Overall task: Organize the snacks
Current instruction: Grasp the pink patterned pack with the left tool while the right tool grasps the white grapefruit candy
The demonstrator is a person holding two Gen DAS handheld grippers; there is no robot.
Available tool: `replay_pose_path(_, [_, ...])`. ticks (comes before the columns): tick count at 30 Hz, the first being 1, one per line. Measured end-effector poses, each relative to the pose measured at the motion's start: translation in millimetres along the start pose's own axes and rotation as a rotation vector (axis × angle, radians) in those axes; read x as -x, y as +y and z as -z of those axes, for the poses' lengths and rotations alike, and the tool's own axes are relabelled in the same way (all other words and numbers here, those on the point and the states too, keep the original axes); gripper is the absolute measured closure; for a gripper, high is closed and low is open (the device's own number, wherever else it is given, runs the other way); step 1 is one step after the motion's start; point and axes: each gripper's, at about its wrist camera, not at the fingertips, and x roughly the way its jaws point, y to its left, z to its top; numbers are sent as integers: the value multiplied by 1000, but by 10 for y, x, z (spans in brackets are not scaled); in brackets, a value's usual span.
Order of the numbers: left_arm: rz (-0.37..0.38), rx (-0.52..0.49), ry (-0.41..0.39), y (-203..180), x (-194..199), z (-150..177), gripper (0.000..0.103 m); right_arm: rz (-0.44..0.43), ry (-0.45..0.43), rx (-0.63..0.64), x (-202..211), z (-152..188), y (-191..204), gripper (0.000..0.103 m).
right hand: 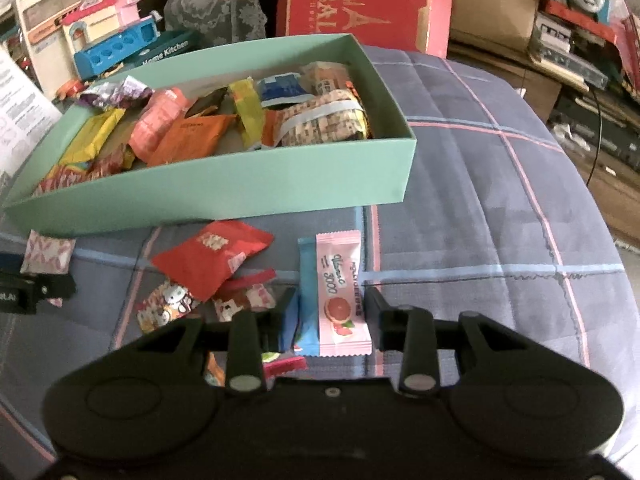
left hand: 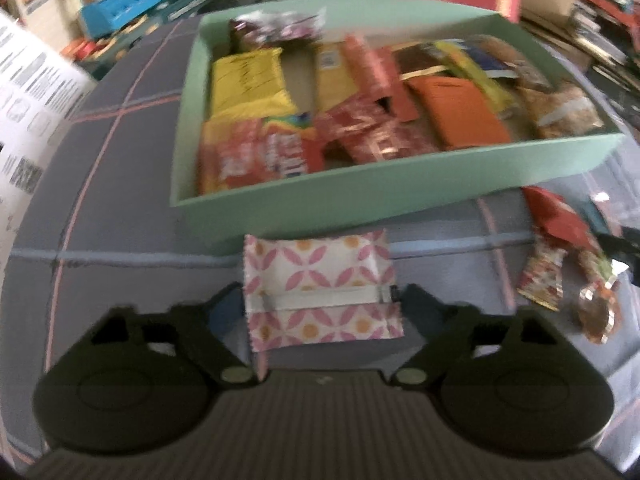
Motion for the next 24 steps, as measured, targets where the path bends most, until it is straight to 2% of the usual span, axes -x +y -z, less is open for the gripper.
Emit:
replay_pose_path(3, [19,-18,-5,-64,45,-7,44,2,2,0,-3,-18,23,68])
replay_pose_path(5, [21,-19,-2,-93,66,0,46,-23,6,-43,25,-19,-21,70])
replay_pose_path(15, [92,-14,13,-138,257,133,47,-101,17,-197,213,74,-263,71])
replay_pose_path(24, [163,5,-52,-158,604,41,47,-145,-53,-241,534,-68,-336,71])
